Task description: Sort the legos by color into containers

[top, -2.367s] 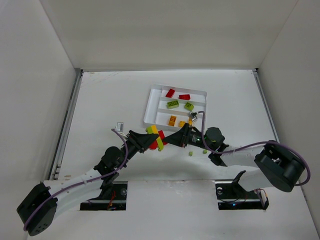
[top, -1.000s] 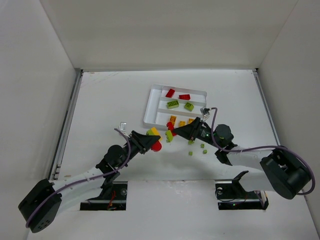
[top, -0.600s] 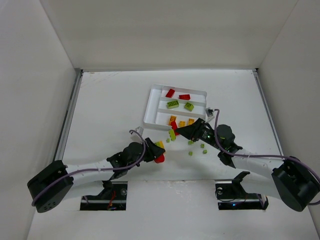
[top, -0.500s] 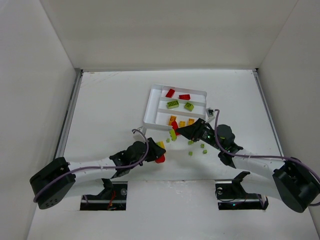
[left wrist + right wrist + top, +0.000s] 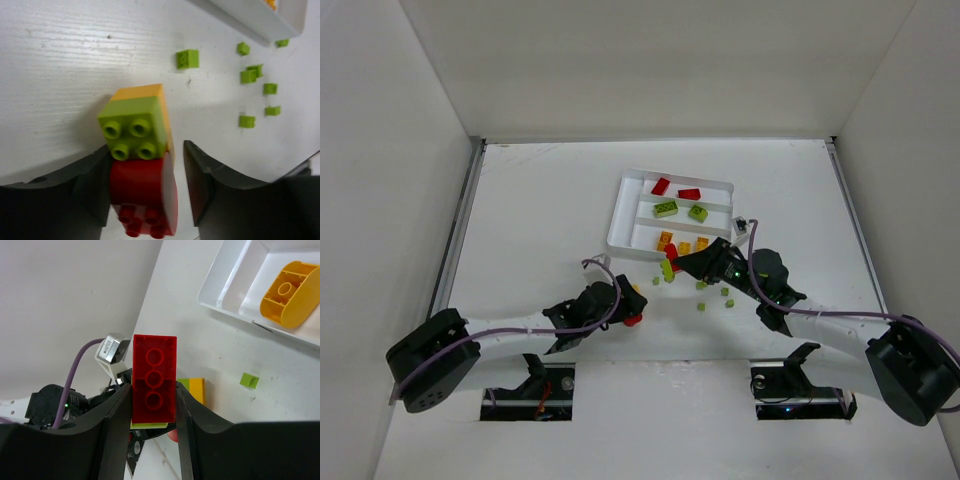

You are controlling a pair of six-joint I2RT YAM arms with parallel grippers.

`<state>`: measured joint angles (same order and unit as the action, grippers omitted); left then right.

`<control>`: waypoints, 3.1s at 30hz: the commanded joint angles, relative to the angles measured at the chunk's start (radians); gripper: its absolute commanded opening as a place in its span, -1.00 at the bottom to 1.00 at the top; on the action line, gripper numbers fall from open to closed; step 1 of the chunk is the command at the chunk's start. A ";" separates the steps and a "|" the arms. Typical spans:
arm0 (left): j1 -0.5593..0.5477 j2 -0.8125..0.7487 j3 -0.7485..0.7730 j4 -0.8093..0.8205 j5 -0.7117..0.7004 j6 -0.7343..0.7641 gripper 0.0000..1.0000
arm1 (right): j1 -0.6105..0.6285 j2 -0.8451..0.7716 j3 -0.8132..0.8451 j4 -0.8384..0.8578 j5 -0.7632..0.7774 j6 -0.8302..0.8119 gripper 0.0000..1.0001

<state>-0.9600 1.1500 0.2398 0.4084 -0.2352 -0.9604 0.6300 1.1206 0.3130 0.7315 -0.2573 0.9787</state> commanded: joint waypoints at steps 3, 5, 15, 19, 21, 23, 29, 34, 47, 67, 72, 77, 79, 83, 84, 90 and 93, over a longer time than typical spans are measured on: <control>0.007 -0.021 -0.002 -0.032 -0.024 0.015 0.34 | 0.009 -0.018 0.024 0.011 0.021 -0.021 -0.32; 0.007 -0.047 -0.002 -0.043 -0.024 0.017 0.50 | 0.009 -0.018 0.024 0.009 0.021 -0.021 -0.32; 0.066 -0.378 -0.050 -0.083 -0.013 0.017 0.69 | 0.006 -0.008 0.028 0.009 0.027 -0.020 -0.31; 0.129 -0.427 -0.024 -0.213 0.023 0.017 0.69 | 0.007 -0.007 0.032 0.008 0.027 -0.018 -0.31; 0.145 -0.435 -0.016 -0.244 0.028 0.019 0.65 | 0.009 -0.004 0.037 0.008 0.027 -0.015 -0.31; 0.131 -0.453 -0.020 -0.220 0.016 0.006 0.60 | 0.013 0.002 0.041 0.009 0.032 -0.008 -0.31; 0.073 -0.458 -0.072 0.117 -0.021 -0.093 0.58 | 0.075 0.060 0.078 0.054 0.072 0.054 -0.31; 0.047 -0.354 -0.122 0.415 -0.050 -0.172 0.52 | 0.093 0.123 0.101 0.123 0.087 0.120 -0.31; 0.066 -0.222 -0.106 0.590 -0.039 -0.181 0.27 | 0.115 0.309 0.130 0.351 0.033 0.299 -0.30; 0.077 -0.176 -0.103 0.672 -0.035 -0.175 -0.55 | 0.118 0.462 0.124 0.572 -0.005 0.439 -0.31; 0.082 -0.254 -0.131 0.667 -0.024 -0.156 -0.73 | 0.084 0.433 0.097 0.580 -0.020 0.439 -0.31; 0.111 -0.383 -0.191 0.574 -0.029 -0.155 -0.75 | 0.000 0.378 0.063 0.566 -0.057 0.433 -0.32; 0.122 -0.410 -0.197 0.523 -0.029 -0.155 -0.75 | -0.026 0.367 0.061 0.554 -0.063 0.423 -0.32; 0.134 -0.412 -0.175 0.454 -0.024 -0.141 -0.75 | -0.091 0.364 0.078 0.505 -0.068 0.407 -0.34; 0.135 -0.400 -0.165 0.445 -0.023 -0.130 -0.74 | -0.111 0.364 0.087 0.482 -0.062 0.399 -0.34; 0.099 -0.287 -0.083 0.412 -0.018 -0.054 -0.73 | -0.241 0.343 0.202 0.105 0.068 0.280 -0.37; 0.073 -0.243 -0.054 0.403 -0.019 -0.020 -0.72 | -0.261 0.331 0.303 -0.134 0.209 0.175 -0.37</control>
<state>-0.8665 0.8890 0.1246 0.7929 -0.2581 -1.0439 0.3820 1.4914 0.5125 0.8341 -0.1944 1.2835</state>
